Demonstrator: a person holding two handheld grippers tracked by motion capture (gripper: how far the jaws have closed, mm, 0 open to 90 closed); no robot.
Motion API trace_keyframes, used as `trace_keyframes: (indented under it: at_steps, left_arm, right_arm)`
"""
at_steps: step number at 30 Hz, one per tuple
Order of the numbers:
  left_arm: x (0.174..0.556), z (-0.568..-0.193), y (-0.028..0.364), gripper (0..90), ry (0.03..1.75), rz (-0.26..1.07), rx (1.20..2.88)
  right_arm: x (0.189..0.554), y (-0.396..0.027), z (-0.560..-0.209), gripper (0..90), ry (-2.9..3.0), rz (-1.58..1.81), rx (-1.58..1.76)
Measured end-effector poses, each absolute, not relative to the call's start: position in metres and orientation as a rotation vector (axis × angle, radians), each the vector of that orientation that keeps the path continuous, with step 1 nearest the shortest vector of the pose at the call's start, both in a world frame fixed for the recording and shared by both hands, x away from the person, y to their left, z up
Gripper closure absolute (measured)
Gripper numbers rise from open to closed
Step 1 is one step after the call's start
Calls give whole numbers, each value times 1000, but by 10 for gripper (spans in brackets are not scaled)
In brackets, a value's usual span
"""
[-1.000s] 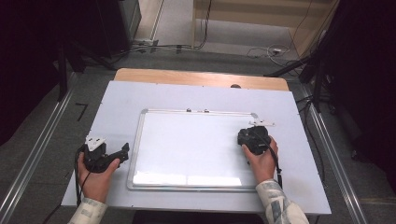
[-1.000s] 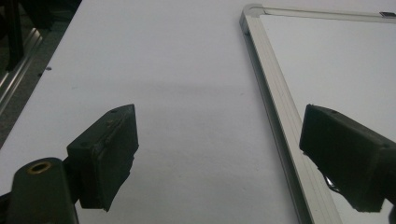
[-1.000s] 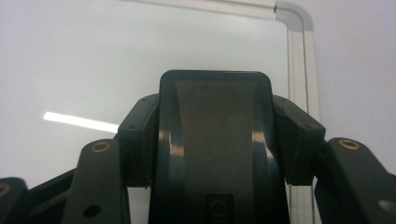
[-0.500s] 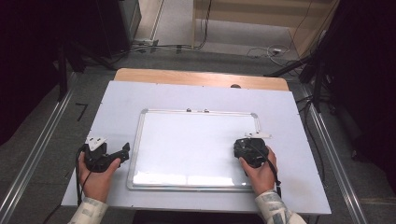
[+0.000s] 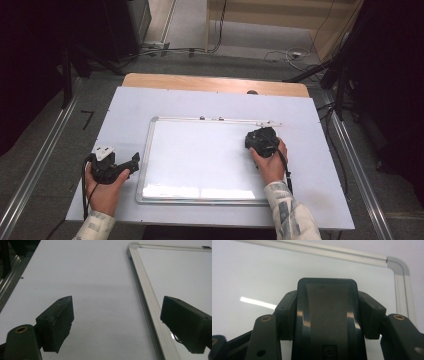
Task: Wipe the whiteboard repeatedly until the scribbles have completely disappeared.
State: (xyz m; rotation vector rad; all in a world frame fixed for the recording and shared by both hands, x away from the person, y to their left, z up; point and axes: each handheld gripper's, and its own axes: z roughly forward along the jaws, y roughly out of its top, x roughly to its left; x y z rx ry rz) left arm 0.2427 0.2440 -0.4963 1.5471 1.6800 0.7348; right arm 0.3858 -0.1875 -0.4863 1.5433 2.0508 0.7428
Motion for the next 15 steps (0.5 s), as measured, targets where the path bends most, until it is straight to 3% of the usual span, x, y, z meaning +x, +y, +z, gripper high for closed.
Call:
trace_keyframes:
  at_steps: [4, 15]
  left_arm:
    - [242, -496, 245, 124, 1684, 735, 1548]
    - [240, -497, 248, 123, 1695, 736, 1538]
  right_arm:
    - [409, -197, -485, 388, 2015, 726, 1588]
    - [422, -211, -484, 388, 2004, 717, 1615]
